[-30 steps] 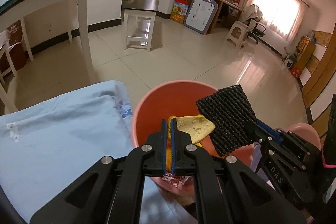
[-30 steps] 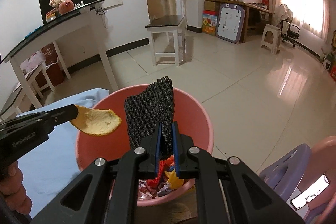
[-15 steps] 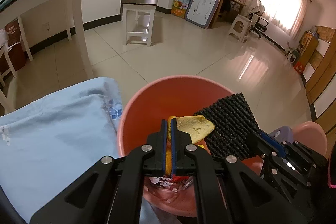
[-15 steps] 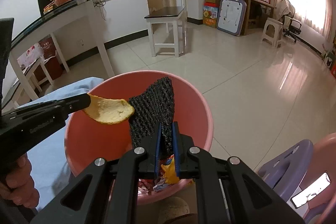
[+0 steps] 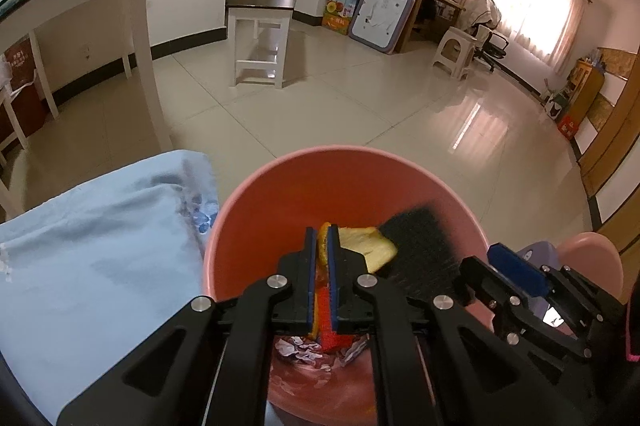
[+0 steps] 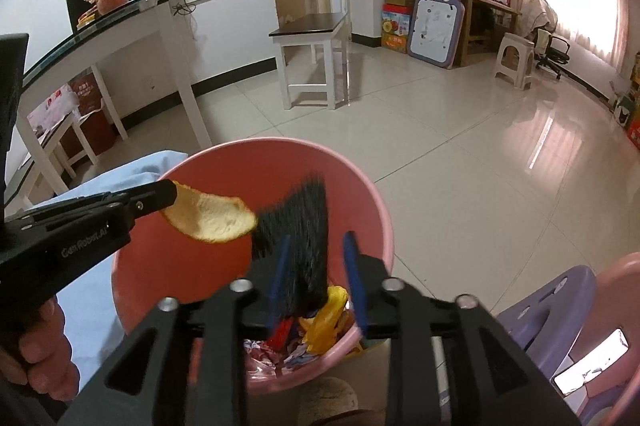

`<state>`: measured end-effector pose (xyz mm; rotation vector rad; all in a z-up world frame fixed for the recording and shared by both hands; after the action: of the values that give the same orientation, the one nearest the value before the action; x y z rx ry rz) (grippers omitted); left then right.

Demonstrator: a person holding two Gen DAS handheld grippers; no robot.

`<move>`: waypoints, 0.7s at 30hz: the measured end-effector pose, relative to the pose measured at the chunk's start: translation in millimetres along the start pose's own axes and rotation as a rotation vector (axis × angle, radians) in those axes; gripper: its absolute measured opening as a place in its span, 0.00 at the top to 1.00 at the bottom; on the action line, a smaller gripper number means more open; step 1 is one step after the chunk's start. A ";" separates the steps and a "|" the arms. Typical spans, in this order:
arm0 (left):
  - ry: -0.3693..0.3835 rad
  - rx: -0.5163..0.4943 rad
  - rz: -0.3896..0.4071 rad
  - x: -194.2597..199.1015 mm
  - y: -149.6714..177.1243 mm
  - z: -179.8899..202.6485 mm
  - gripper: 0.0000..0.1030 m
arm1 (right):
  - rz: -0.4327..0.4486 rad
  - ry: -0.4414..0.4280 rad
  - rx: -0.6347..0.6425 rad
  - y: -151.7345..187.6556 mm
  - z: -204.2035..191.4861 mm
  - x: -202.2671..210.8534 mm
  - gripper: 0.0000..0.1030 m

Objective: Collect trash
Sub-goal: 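Open the right tool over the bucket while the left tool releases the bread crust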

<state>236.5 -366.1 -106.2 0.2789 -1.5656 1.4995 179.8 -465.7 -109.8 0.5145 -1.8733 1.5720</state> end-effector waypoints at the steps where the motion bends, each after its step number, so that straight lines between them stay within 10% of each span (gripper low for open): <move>1: 0.000 -0.002 0.000 -0.1 -0.2 0.6 0.87 | 0.001 -0.001 -0.001 -0.3 0.4 0.6 0.66; 21: 0.006 -0.001 0.066 42.5 -2.2 5.9 0.74 | 0.037 -0.068 -0.001 8.8 -14.4 41.4 0.57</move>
<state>211.9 -354.1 -73.0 0.2239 -1.5838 1.5490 147.2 -445.7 -86.7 0.5424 -1.9445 1.5959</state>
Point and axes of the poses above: each gripper's, at about its wrist camera, not at the fingertips, and x roughly against the way its jaws point, z to its right, y to its underside, the point moved 10 cm from there along -x, roughly the way its jaws point, and after that the axes turned 1 degree about z, right-handed, at the moved point
